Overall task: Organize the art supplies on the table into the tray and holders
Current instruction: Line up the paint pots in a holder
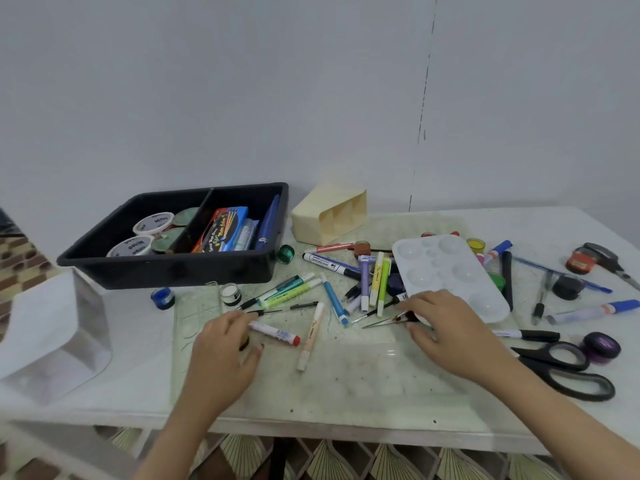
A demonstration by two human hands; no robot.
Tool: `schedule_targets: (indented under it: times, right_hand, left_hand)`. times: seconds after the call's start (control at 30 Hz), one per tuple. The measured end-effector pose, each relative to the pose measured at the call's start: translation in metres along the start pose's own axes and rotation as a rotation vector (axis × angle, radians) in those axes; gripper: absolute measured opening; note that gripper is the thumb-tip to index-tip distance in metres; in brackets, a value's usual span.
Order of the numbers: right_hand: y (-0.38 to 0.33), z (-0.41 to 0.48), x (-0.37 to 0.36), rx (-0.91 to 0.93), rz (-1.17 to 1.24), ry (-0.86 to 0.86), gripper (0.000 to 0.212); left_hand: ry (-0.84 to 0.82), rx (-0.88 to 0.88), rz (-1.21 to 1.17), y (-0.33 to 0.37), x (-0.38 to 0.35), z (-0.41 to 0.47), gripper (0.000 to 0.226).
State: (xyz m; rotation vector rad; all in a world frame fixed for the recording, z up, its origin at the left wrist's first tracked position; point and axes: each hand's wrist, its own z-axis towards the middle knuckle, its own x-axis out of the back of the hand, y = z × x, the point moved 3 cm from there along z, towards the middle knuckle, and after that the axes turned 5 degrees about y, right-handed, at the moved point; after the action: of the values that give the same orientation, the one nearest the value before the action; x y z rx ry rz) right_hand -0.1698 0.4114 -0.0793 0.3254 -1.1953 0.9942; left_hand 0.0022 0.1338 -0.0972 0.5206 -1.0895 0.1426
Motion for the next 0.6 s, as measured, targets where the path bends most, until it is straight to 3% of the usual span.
schedule_targets:
  times: [0.2, 0.37, 0.6]
  right_hand:
    - [-0.032, 0.077, -0.046, -0.002, 0.086, -0.039, 0.037]
    - [-0.052, 0.132, -0.081, 0.022, 0.075, -0.058, 0.047]
    - [-0.073, 0.192, -0.124, 0.046, 0.049, -0.031, 0.040]
  left_hand:
    - [-0.214, 0.070, 0.027, -0.031, 0.010, 0.015, 0.044]
    - [-0.134, 0.147, -0.200, -0.038, 0.018, 0.015, 0.033]
    - [0.090, 0.467, -0.564, -0.060, 0.030, 0.024, 0.027]
